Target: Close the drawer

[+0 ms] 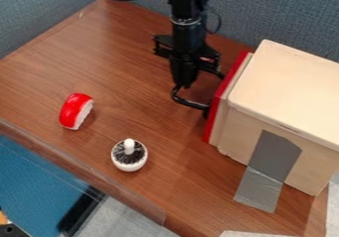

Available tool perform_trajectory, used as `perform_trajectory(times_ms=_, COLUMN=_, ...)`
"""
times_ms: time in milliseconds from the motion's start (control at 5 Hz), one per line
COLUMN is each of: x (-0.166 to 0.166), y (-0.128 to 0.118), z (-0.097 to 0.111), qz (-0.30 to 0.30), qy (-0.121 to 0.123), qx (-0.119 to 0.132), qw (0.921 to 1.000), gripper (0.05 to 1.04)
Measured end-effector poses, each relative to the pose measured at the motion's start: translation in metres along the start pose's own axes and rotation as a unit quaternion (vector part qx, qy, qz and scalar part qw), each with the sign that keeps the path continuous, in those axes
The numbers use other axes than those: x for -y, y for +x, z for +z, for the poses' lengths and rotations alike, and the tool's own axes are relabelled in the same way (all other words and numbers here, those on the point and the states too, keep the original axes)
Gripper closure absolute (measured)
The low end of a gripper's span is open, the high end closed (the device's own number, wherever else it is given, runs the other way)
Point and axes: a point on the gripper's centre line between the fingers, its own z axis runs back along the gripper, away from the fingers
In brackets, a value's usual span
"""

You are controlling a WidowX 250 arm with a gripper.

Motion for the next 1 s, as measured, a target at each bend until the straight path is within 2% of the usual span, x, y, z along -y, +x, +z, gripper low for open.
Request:
perform_trajectory(times_ms=200, x=0.017, y=-0.001, z=-0.001, qz=-0.017, qy=-0.006, qx=0.0, qw=0.9998, gripper=0.975)
perform_trajectory(times_ms=400, x=0.017, y=-0.001, z=-0.002, qz=-0.02, qy=-0.003, qx=0.002, qw=0.9998, gripper=0.95)
perform_trajectory(times_ms=600, x=0.013, y=-0.004, z=0.003, qz=-0.013, qy=0.018, qx=-0.002, qw=0.9997, gripper=0.745)
perform_trajectory(times_ms=800, x=-0.003, y=-0.003, z=0.022, qz=0.008, qy=0.075, qx=0.007, qw=0.9971, gripper=0.445)
perform_trajectory(times_ms=1000, x=-0.014, y=-0.003, z=0.05, qz=0.009, qy=0.112, qx=0.009, qw=0.9936, gripper=0.162)
